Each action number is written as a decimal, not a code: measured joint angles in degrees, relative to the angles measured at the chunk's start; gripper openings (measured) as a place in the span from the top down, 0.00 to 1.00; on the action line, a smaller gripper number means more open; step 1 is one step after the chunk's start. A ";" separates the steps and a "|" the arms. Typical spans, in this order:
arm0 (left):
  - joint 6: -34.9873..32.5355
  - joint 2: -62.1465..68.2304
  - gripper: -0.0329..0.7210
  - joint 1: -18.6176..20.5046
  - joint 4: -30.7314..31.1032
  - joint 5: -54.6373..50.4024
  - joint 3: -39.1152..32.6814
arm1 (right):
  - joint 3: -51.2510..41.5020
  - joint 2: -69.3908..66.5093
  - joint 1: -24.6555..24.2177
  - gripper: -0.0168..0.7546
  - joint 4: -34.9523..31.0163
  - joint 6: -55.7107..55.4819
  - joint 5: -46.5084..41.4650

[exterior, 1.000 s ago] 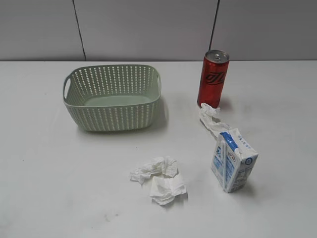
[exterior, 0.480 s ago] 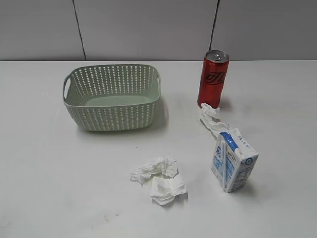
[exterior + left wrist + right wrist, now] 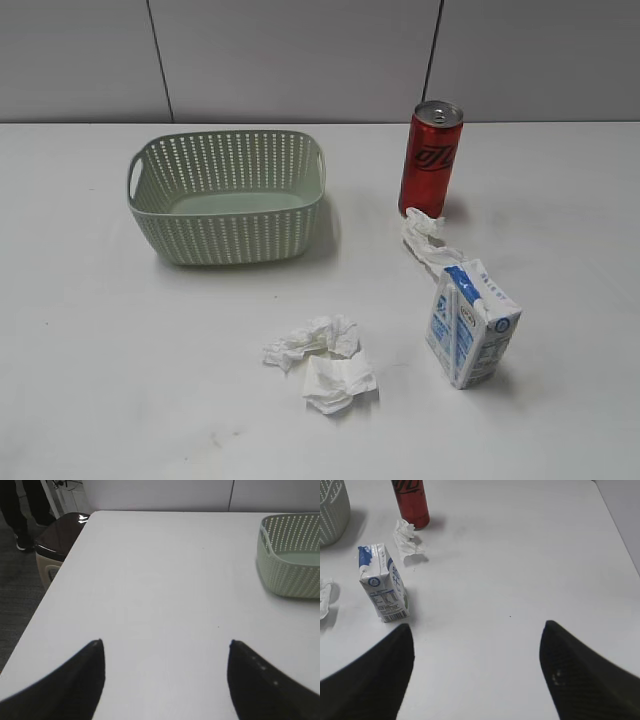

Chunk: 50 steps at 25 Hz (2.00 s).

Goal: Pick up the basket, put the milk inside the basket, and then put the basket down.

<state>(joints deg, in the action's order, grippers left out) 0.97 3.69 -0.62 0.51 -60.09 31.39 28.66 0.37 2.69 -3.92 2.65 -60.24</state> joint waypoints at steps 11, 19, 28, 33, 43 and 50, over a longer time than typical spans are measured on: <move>-1.60 25.40 0.19 0.00 0.18 3.83 12.88 | 0.00 0.00 0.00 0.21 0.00 -0.06 0.00; -1.71 41.30 0.19 -0.06 -1.55 5.91 21.36 | 0.00 0.00 0.00 0.21 0.00 -0.06 0.00; -1.77 58.11 0.19 -4.34 -5.36 6.27 30.17 | 0.00 0.00 0.00 0.21 0.00 -0.06 0.00; -1.77 69.03 0.19 -5.11 -7.14 6.45 36.15 | 0.00 0.00 0.00 0.21 0.00 -0.12 0.00; -1.77 87.67 0.19 -9.34 -9.24 6.90 47.98 | 0.00 0.00 0.00 0.21 0.00 -0.12 0.00; -1.77 101.62 0.19 -12.83 -9.19 7.75 54.12 | 0.00 0.00 0.00 0.21 0.00 -0.12 0.00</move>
<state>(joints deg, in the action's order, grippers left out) -0.80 105.30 -13.45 -8.68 -52.34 85.51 28.66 0.37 2.69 -3.92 2.53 -60.24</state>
